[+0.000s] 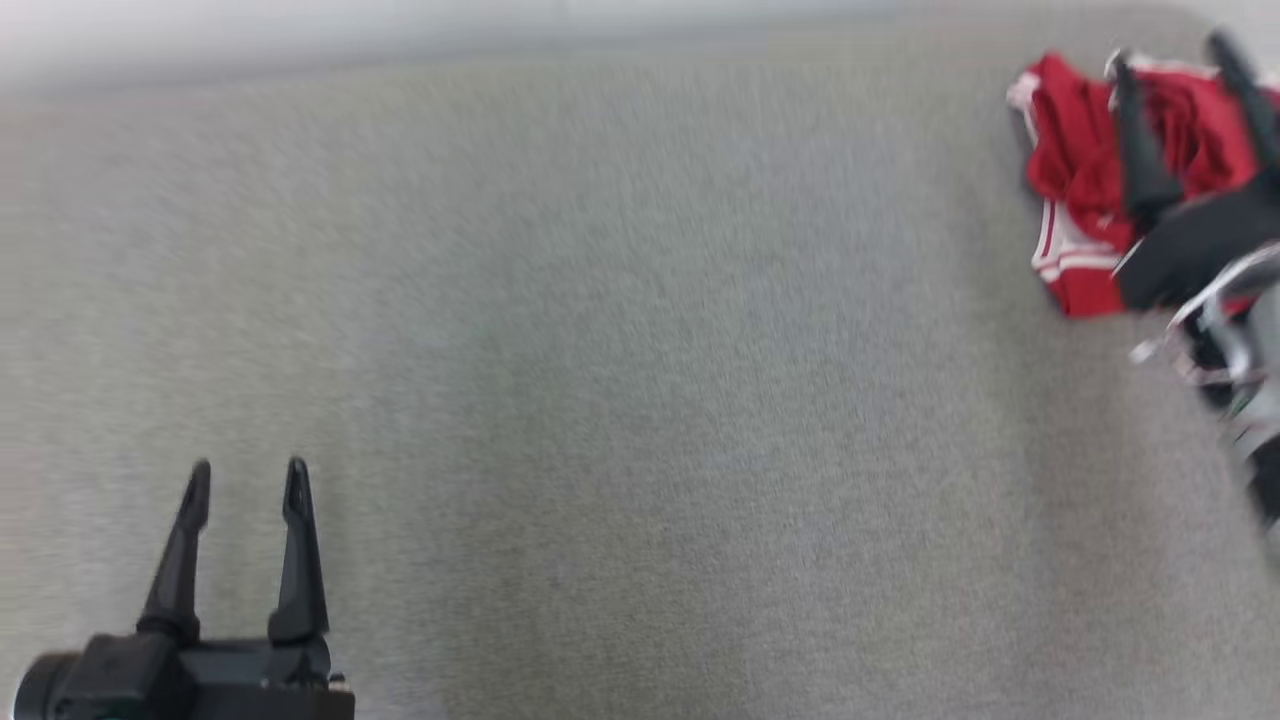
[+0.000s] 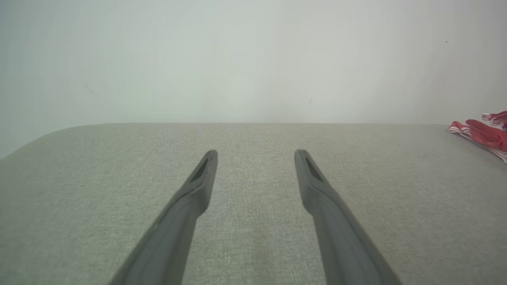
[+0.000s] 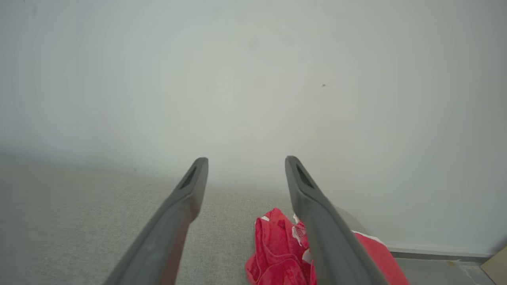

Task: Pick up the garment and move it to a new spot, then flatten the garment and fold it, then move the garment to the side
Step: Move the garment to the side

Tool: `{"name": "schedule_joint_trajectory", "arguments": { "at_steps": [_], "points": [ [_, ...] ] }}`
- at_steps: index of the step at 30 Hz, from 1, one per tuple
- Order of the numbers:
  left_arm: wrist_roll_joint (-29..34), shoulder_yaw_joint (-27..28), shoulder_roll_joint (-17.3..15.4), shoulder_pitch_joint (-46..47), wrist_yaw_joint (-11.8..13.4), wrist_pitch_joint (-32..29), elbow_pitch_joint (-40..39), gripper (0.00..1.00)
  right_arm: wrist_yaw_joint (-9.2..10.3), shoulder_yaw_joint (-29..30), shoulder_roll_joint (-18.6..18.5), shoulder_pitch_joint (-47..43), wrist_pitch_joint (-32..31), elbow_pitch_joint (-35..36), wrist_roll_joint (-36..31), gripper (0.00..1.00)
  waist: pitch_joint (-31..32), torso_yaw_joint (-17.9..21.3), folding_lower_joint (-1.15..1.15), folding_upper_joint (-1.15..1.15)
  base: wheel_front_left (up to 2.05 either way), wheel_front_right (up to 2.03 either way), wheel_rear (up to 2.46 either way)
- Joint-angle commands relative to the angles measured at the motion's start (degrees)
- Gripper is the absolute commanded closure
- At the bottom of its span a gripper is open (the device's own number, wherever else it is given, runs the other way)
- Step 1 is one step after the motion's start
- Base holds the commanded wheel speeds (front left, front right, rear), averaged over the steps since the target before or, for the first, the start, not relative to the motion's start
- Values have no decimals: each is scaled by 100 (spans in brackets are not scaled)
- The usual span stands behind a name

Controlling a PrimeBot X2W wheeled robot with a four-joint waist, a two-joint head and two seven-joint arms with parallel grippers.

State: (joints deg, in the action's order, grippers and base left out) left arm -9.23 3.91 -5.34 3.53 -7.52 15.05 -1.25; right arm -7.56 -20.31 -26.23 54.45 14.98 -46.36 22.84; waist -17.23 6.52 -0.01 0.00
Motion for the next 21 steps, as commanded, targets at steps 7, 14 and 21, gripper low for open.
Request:
{"name": "schedule_joint_trajectory", "arguments": {
  "at_steps": [7,14,21],
  "points": [
    [-20,25,69,-344,9,15,205,0,19,825,514,-1617,13,1069,-370,0,1077,-578,1,0,0,0,0],
    [-35,4,75,-486,9,15,336,0,19,1346,1001,-3004,14,1970,-582,0,1250,-801,1,0,0,0,0],
    [-32,-9,93,-518,9,15,495,0,19,1658,1552,-4095,13,2727,-787,0,1395,-870,1,0,0,0,0]
  ]
}}
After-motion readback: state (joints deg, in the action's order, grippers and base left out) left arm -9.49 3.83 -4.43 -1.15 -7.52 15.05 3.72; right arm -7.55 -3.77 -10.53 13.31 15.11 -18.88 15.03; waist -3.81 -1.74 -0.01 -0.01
